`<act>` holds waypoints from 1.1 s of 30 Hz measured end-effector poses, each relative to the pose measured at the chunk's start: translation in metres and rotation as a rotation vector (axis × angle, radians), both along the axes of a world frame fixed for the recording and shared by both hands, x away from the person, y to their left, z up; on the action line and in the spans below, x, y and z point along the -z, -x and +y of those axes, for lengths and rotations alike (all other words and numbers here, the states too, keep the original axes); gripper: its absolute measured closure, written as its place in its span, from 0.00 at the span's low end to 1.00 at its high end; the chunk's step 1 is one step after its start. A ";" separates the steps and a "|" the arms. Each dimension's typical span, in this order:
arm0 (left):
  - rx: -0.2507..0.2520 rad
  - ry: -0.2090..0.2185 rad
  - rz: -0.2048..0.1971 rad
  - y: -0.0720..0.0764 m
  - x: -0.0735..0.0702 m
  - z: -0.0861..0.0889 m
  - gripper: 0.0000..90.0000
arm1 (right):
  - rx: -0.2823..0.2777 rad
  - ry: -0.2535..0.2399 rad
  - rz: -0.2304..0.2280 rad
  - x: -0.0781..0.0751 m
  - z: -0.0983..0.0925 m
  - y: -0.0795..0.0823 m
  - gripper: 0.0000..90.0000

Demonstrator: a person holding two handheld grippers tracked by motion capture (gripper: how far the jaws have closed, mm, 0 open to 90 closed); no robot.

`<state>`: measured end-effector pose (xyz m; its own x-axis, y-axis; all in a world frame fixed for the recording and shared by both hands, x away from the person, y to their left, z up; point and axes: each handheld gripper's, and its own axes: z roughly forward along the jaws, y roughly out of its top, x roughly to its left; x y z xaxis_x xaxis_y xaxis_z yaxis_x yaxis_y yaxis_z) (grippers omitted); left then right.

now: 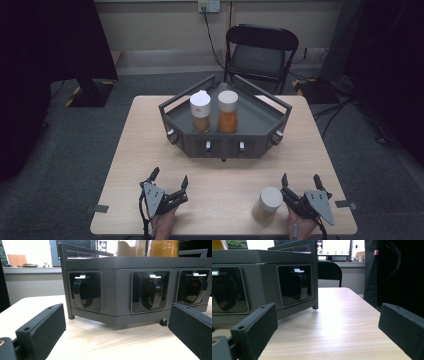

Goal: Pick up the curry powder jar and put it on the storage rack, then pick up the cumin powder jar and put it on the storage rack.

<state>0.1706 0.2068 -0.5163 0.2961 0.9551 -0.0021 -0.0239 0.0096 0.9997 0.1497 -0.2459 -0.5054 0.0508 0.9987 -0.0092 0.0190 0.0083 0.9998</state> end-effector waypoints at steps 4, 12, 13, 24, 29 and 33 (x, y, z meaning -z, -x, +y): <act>0.000 0.000 0.000 0.000 0.000 0.000 0.01 | -0.001 0.002 0.002 -0.001 0.000 0.000 0.01; 0.000 0.000 0.000 0.000 0.000 0.000 0.01 | -0.003 -0.004 0.000 -0.003 -0.001 0.000 0.01; 0.000 0.000 0.000 0.000 0.000 0.000 0.01 | -0.004 -0.003 -0.004 -0.003 -0.001 0.001 0.01; 0.000 0.000 0.000 0.000 0.000 0.000 0.01 | -0.015 -0.020 -0.005 -0.013 -0.005 0.007 0.01; 0.000 0.000 0.000 0.000 0.000 0.000 0.01 | -0.020 -0.021 -0.020 -0.019 -0.005 0.012 0.01; 0.000 0.000 0.000 0.000 0.000 0.000 0.01 | -0.028 -0.024 -0.029 -0.024 -0.005 0.016 0.01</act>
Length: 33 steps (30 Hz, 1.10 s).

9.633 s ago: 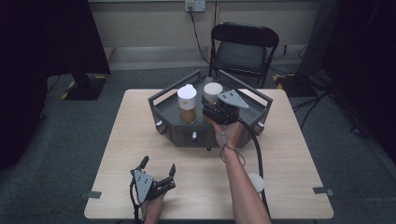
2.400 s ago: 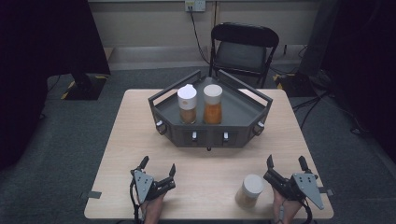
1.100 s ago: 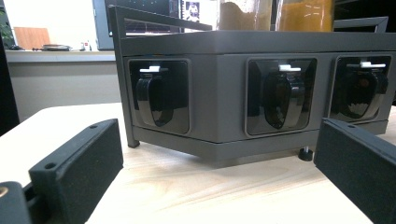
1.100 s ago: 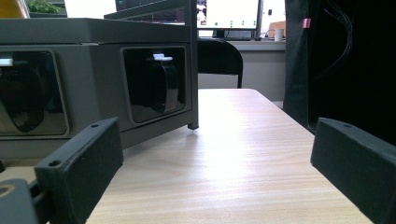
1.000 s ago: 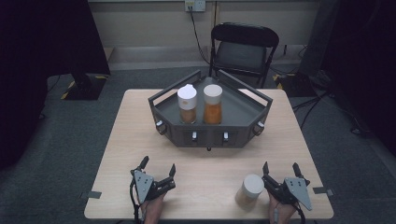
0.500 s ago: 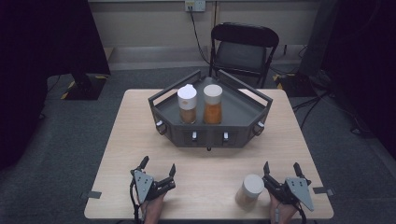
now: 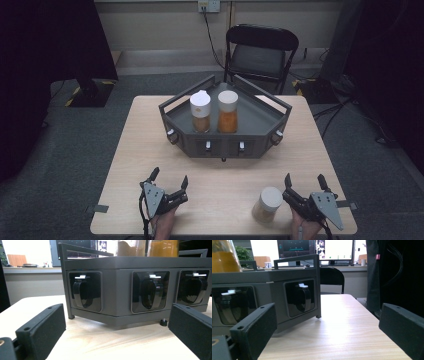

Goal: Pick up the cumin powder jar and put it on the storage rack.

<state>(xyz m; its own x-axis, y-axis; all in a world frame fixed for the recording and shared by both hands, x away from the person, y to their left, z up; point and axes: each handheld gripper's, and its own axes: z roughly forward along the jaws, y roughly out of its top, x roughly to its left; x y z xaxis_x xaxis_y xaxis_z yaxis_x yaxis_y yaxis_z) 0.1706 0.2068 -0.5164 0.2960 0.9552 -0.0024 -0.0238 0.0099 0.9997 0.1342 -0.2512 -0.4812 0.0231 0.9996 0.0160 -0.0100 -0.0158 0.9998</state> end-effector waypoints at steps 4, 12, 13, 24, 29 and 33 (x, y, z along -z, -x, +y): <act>0.000 0.000 0.000 0.000 0.000 0.000 0.01 | -0.015 -0.013 -0.001 -0.006 -0.002 0.003 0.01; 0.000 0.000 0.000 0.000 0.000 0.000 0.01 | -0.028 -0.024 -0.009 -0.016 -0.004 0.008 0.01; 0.000 0.000 0.000 0.000 0.000 0.000 0.01 | -0.024 -0.022 -0.013 -0.017 -0.004 0.009 0.01; 0.000 0.000 0.000 0.000 0.000 0.000 0.01 | -0.073 -0.042 -0.039 -0.031 -0.003 0.017 0.01; 0.000 0.000 0.000 0.000 0.000 0.000 0.01 | -0.103 -0.045 -0.048 -0.034 -0.003 0.026 0.01; 0.000 0.000 0.000 0.000 0.000 0.000 0.01 | -0.131 -0.046 -0.060 -0.035 -0.001 0.032 0.01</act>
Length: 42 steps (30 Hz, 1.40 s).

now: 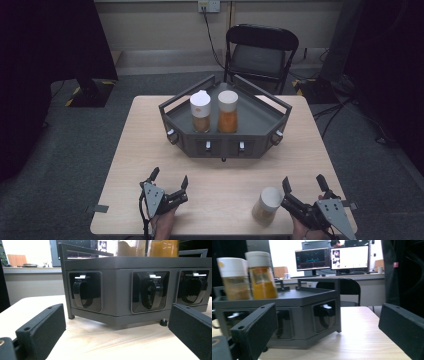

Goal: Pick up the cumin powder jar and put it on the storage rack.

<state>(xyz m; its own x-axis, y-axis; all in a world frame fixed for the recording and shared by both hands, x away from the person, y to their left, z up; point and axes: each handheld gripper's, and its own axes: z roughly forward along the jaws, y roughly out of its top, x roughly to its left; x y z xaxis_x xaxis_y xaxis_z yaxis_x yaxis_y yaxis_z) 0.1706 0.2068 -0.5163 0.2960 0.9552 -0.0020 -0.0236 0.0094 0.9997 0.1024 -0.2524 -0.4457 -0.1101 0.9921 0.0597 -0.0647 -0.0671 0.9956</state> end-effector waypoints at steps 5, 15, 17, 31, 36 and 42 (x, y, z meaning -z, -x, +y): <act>0.000 0.000 0.000 0.000 0.000 0.000 0.01 | -0.044 0.005 -0.004 -0.001 0.003 0.007 0.01; 0.000 0.000 0.000 0.000 0.000 0.000 0.01 | -0.112 0.025 0.010 0.003 0.013 0.022 0.03; 0.000 0.000 0.000 0.000 0.000 0.000 0.01 | -0.122 0.024 0.018 0.004 0.014 0.025 0.03; 0.001 0.001 0.000 0.000 0.000 0.000 0.01 | -0.143 0.022 0.053 0.018 0.022 0.031 0.06; 0.002 0.001 -0.001 0.000 0.000 0.000 0.01 | -0.166 0.015 0.084 0.022 0.022 0.027 0.07; 0.002 0.001 -0.001 0.000 0.000 0.000 0.01 | -0.181 0.025 0.115 0.025 0.029 0.023 0.09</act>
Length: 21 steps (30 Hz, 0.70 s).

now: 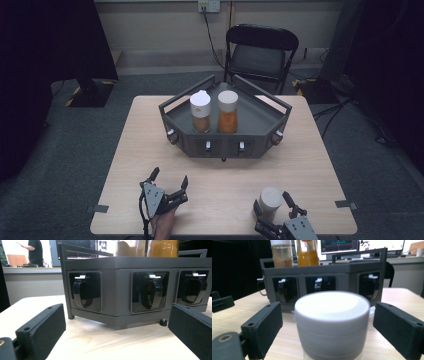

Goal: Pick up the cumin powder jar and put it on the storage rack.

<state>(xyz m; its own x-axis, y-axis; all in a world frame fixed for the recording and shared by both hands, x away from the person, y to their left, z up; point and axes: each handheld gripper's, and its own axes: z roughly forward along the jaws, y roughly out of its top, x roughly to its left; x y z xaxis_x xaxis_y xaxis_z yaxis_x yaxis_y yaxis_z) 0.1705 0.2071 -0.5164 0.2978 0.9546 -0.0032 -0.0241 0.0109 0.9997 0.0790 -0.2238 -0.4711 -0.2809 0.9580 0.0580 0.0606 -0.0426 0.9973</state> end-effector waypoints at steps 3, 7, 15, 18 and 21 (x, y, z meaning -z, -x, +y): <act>0.001 0.000 0.000 0.000 0.000 0.000 0.01 | -0.002 -0.014 0.027 0.003 0.001 -0.003 0.11; 0.001 0.000 0.000 0.000 0.000 0.000 0.01 | -0.005 -0.012 0.052 0.007 0.001 -0.006 0.15; 0.001 0.000 0.000 0.000 0.000 0.000 0.01 | -0.019 -0.010 0.069 0.009 -0.002 -0.008 0.25; 0.001 0.000 0.000 0.000 0.000 0.000 0.01 | -0.022 -0.013 0.076 0.009 -0.005 -0.008 0.28; 0.001 0.000 0.000 0.000 0.000 0.000 0.01 | -0.019 -0.007 0.087 0.009 -0.004 -0.010 0.29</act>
